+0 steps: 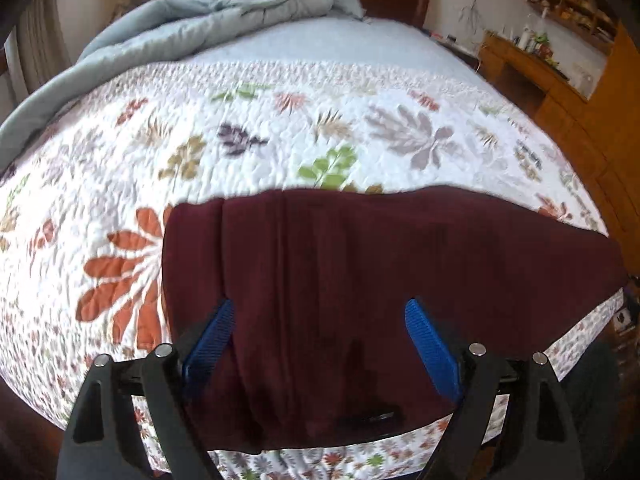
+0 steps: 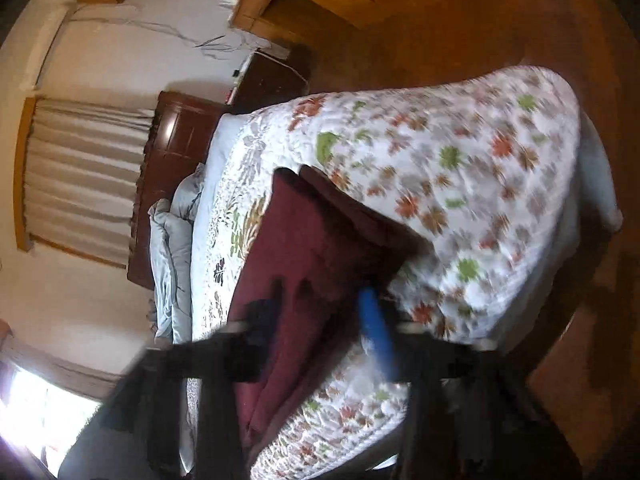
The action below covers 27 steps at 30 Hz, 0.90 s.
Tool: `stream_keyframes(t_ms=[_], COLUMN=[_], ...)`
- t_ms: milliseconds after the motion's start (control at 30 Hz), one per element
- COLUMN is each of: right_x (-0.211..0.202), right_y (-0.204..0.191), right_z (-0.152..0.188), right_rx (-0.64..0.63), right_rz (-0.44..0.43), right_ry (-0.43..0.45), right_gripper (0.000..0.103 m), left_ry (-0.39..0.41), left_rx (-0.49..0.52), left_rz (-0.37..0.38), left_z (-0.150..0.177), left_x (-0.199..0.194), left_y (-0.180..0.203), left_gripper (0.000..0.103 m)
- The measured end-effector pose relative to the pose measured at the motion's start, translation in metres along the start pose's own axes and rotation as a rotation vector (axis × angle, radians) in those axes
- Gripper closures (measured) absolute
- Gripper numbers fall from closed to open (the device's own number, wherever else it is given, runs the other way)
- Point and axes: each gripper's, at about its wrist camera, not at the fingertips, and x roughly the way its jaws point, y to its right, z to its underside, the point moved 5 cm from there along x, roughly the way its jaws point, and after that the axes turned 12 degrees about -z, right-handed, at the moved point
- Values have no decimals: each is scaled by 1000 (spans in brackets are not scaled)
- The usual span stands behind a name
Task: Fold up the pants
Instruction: 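Grasp the leg hem end of the pants with the right gripper and lift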
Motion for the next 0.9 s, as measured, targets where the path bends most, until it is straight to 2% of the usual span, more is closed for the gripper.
stream_keyframes(t_ms=[67,133,233,333,367,400,433,500,633,800,900], right_x=[-7,-12,-1,0,-7,-18,-27,-40,-42,-16,-3], right_y=[-10,-16,13,21,19,16,17,21,37,41,37], right_z=[-4,-4,0,0,-1,-4,-5,-4,1,3,2], right_rx=[-38,-82,-16,22,30,29,29,55,114,151,157], right_rz=[-19,8,39,-41,-69,-75,-55,-50,-81,-159,-183], right_ry=[23,56,35,32,47,84,112,143,132,93,81], right_gripper=[93,93,93,86,76,56,50,48,48,45,44], left_ry=[-40,-67,-66,-55,-56,-57,-56,-47,-39,-38,-39], left_rx=[-10,-32,-64,-50,-33,-22,-5,8,3,-51,-57], left_rz=[-7,-7,6,13,7,5,2,0,11,70,72], left_z=[8,16,25,29,30,30,31,31,31,31,31], left_x=[15,24,27,27,26,26,26,27,27,24,24], left_y=[-4,-9,-17,-17,-16,-15,-13,-11,-11,-19,-19], left_gripper=[15,15,15,14,14,13,12,10,9,9,9])
